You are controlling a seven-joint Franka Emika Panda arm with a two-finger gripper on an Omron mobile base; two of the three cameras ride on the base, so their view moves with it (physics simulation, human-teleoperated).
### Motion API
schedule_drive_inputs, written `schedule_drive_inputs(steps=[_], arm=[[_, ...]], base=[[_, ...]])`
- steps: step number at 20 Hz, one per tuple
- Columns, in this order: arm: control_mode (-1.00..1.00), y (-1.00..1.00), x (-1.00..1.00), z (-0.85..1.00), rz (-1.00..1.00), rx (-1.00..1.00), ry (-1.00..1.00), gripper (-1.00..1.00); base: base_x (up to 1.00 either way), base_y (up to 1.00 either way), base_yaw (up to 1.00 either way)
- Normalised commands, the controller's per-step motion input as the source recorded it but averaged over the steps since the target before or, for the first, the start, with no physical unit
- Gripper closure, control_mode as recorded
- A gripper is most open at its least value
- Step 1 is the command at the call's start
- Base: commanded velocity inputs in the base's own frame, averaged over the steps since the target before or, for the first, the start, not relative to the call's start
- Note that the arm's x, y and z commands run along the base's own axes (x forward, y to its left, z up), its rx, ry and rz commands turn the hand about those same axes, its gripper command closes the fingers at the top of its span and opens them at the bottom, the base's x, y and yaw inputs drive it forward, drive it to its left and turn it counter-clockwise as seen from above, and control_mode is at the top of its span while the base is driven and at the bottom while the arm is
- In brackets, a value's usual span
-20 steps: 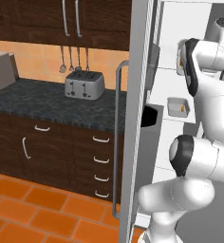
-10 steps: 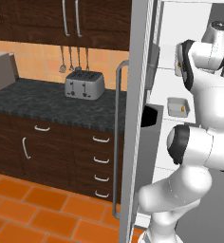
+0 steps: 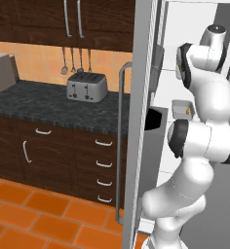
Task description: Take the meat container that has the shrimp and place it on the second highest rack of the freezer. Then take the vegetable container that has the eggplant and lemon and place it on the highest rack of the freezer.
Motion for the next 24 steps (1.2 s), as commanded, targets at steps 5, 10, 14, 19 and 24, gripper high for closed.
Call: schedule_drive_inputs(steps=[5,10,14,19,24], arm=[[-1.00,-0.27,0.29,0.00,0.00,0.00,0.02,1.00],[-1.00,-0.18,0.11,0.03,0.00,0.00,0.00,1.00],[-1.00,-0.09,0.26,0.00,0.00,0.00,0.00,1.00],[-1.00,-0.01,0.34,0.00,-0.06,0.00,0.01,1.00],[-1.00,0.00,0.43,0.02,-0.24,0.00,0.03,1.00]], base=[[0.00,0.00,0.00],[0.00,0.00,0.00],[0.00,0.00,0.00],[0.00,0.00,0.00],[0.00,0.00,0.00]])
